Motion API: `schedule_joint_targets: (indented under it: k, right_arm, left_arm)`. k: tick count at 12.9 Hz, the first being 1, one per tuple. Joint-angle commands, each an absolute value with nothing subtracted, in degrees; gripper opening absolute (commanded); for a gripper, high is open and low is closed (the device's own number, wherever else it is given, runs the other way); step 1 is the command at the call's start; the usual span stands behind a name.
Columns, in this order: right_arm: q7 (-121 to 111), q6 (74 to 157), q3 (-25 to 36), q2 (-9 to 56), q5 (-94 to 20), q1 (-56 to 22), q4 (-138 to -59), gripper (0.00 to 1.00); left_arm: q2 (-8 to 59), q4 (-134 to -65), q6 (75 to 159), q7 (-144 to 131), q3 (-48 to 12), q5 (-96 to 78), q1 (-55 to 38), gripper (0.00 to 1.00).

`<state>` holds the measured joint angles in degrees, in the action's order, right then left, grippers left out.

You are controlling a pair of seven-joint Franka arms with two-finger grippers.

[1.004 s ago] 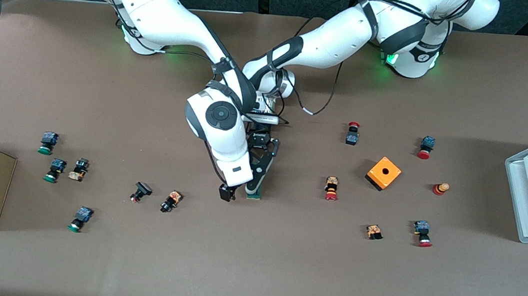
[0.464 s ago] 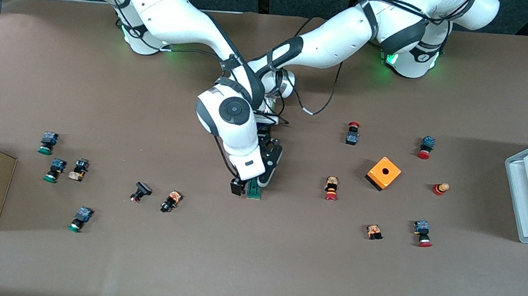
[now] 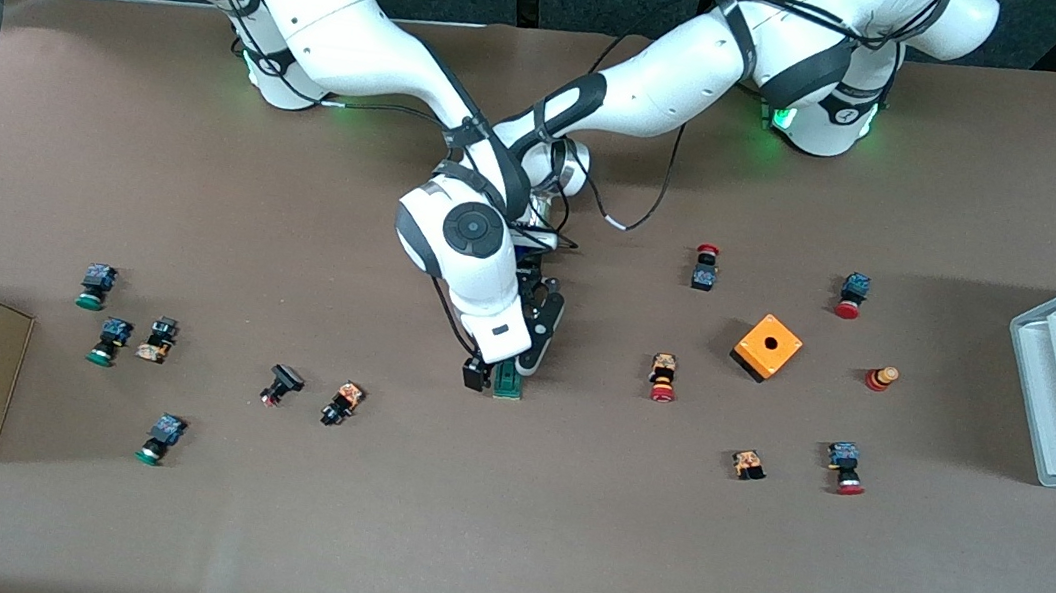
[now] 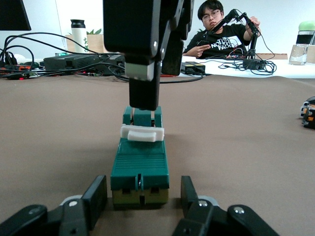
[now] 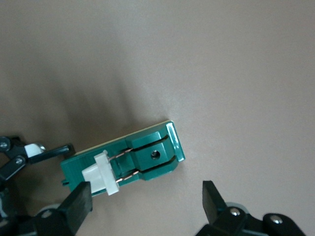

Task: Close load switch with both arms

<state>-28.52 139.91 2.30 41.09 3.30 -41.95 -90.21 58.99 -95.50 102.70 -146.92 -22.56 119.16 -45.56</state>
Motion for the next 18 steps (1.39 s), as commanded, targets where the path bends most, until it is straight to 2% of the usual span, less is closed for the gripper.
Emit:
schedule_joint_targets:
  k: [1,18]
  right_arm:
    - [-27.8,141.9,2.5,42.1,4.9,-42.5,-90.1,1.00]
    - [-27.6,144.3,2.5,42.1,4.8,-43.7,-93.3,1.00]
  left_arm:
    - [60.9,-94.2,101.7,-147.8,-21.9,119.4,-46.2,0.67]
    - [60.9,-94.2,101.6,-147.7,-21.9,119.5,-46.2,0.66]
